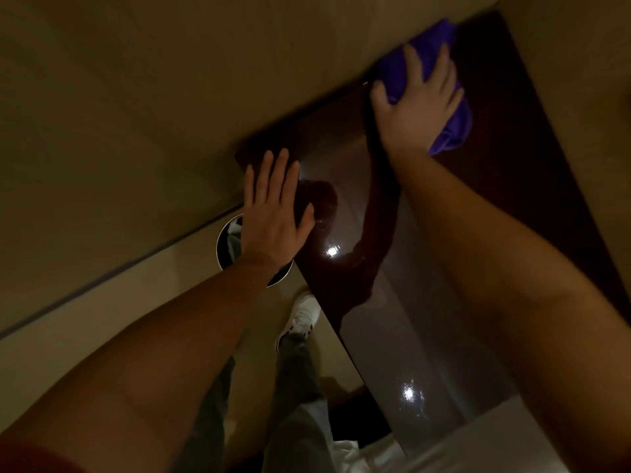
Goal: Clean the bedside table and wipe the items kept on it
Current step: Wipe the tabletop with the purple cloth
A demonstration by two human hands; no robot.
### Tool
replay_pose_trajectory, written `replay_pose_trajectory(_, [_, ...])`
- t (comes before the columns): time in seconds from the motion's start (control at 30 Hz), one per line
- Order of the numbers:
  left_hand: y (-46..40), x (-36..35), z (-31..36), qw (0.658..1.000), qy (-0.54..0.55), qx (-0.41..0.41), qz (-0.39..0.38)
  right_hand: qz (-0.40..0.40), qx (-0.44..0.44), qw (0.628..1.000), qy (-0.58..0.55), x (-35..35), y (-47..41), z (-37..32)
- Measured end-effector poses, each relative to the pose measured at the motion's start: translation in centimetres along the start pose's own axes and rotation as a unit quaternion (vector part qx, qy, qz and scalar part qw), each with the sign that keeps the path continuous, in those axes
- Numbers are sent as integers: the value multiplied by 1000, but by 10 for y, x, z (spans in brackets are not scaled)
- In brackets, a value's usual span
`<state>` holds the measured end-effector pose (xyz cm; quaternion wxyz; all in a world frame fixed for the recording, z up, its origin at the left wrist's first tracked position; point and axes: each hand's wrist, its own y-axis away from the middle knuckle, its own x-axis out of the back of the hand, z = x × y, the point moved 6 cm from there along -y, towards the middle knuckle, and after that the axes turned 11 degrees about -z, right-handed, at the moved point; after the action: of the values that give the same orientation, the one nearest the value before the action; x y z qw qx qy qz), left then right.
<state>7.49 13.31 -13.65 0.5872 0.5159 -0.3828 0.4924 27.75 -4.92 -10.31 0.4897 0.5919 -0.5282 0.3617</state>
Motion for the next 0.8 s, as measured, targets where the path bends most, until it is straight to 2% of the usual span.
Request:
replay_pose_trajectory(0.27, [3,-3,-2,999,24,-9,25,-38,125,991,40,-36,132,-26])
replay_pose_trajectory(0.47, [2,-8,-4,999,23,-11,33,-61,115,991,35,-54,233,27])
replay_pose_trajectory(0.63, [2,-10,-4,1000,-5,1,24,-29,-2,999,35,-31,232,113])
replay_pose_trajectory(0.73, [1,-9,-4,1000,-2,7,27,10,-116,993,14,-9,173,138])
replay_pose_trajectory(0.8, [1,-8,-3,999,4,6,32,33,-166,986,-2,2,126,131])
